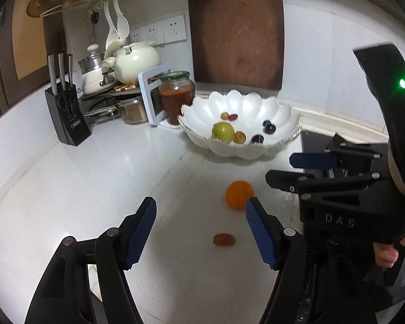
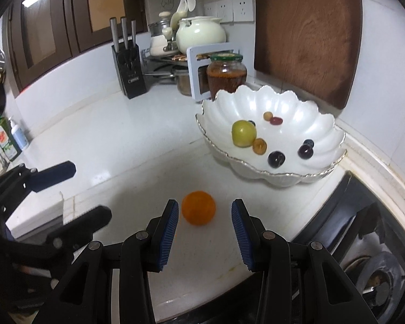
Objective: Organize fruits
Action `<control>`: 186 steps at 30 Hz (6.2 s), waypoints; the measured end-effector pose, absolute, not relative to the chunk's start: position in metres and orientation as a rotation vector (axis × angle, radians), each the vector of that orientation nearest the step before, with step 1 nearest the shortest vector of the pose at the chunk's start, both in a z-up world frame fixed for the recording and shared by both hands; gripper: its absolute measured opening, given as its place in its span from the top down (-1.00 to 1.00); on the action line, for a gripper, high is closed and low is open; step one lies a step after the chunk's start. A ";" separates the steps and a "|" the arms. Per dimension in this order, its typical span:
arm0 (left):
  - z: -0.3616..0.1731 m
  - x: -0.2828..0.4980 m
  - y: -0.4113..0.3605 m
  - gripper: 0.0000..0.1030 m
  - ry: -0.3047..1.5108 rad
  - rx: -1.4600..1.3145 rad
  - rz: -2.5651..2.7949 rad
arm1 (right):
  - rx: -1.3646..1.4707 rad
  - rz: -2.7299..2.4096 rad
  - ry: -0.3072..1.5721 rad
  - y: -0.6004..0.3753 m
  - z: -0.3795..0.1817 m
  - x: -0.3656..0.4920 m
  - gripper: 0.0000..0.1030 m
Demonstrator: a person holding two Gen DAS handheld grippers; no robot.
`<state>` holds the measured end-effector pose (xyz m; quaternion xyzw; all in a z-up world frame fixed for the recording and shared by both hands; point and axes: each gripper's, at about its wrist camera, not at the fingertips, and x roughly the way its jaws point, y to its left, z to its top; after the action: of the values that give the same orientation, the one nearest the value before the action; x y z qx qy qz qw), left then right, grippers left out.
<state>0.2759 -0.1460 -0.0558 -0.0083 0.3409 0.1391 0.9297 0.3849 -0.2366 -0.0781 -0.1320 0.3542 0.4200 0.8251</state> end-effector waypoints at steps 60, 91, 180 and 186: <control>-0.128 0.298 -0.121 0.48 0.857 -0.175 0.220 | -0.308 0.923 0.892 -0.189 -0.140 0.407 0.17; -0.042 0.309 -0.088 0.48 0.639 -0.123 0.111 | -0.126 0.670 0.761 -0.222 -0.066 0.390 0.17; -0.065 0.589 -0.057 -0.10 0.921 0.086 -0.192 | -0.082 0.229 0.923 -0.185 -0.082 0.589 -0.13; -0.044 0.563 -0.049 -0.31 0.837 0.113 -0.119 | -0.076 0.174 0.853 -0.190 -0.066 0.560 -0.13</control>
<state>0.5628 -0.0488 -0.0445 0.0550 0.4058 -0.0579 0.9105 0.5604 -0.1903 -0.0664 -0.0366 0.4132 0.0843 0.9060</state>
